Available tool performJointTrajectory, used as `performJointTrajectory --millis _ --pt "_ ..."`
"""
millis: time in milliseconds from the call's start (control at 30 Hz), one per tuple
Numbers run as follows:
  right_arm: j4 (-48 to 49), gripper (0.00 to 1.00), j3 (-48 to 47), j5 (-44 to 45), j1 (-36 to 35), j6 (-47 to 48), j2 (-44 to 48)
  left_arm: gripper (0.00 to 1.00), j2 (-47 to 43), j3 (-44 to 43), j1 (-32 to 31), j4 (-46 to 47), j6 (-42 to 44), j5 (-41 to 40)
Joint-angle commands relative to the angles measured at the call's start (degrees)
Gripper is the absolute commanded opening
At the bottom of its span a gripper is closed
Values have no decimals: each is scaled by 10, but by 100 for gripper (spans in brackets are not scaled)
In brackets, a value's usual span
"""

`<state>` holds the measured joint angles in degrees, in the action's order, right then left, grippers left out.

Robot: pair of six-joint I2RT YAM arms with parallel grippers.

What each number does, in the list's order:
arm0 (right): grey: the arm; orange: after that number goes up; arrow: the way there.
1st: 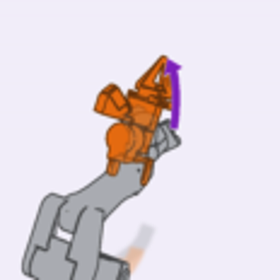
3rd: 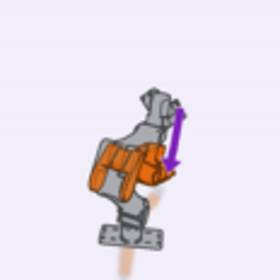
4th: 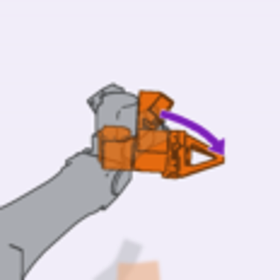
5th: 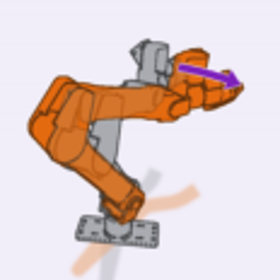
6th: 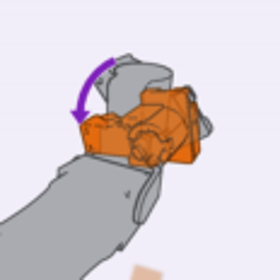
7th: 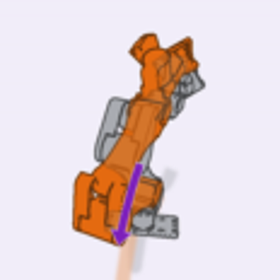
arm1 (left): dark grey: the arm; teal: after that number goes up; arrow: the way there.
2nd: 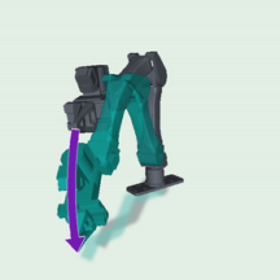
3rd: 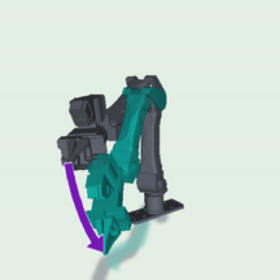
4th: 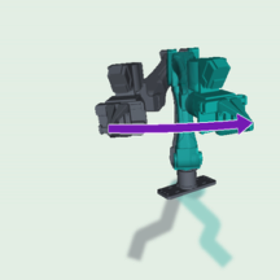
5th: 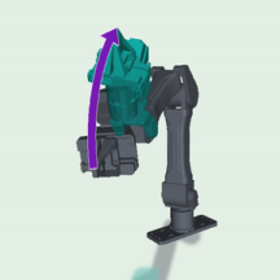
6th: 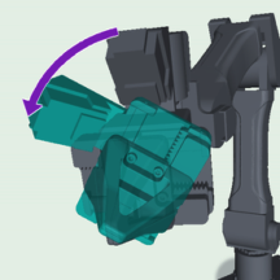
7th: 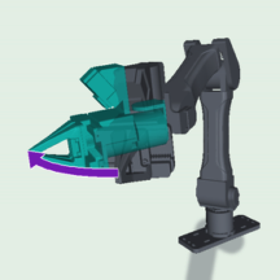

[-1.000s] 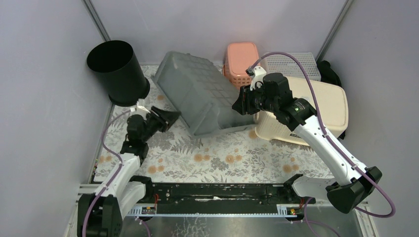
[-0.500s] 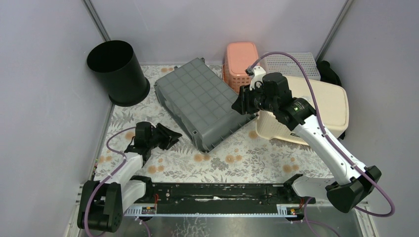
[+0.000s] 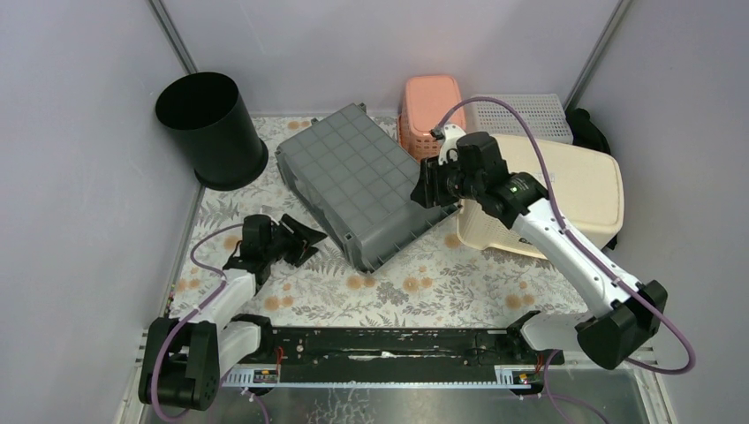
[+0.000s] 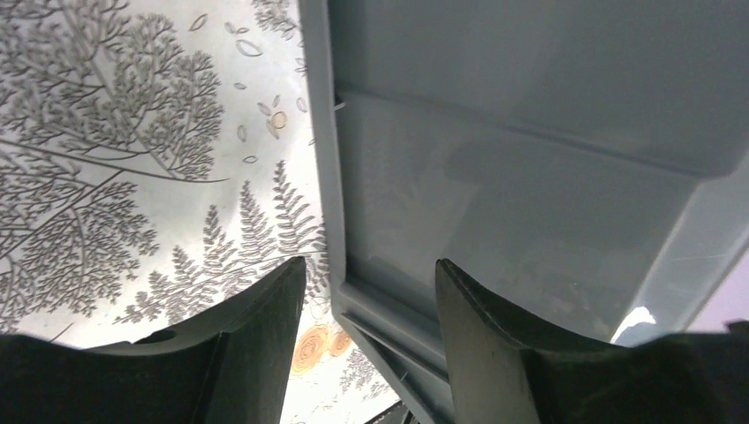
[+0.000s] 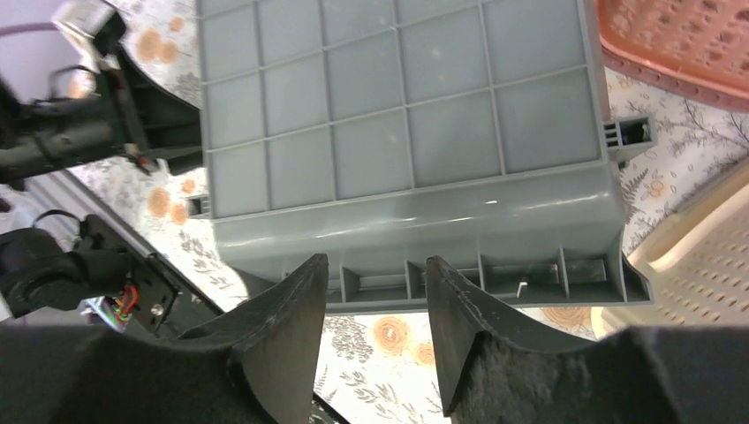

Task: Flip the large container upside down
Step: Turn the container upside down at the center of the board.

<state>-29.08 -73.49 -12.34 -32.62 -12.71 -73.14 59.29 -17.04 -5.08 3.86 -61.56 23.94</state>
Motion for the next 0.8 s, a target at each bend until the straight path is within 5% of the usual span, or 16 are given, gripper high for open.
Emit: performJointTrajectory --millis 0,767 --pt "-2 53 9 22 3 -5 -20 64 3 -37 2 31 0 -7" --pt "60 51 137 -11 2 -41 -41 66 176 -185 1 76 -2 -82"
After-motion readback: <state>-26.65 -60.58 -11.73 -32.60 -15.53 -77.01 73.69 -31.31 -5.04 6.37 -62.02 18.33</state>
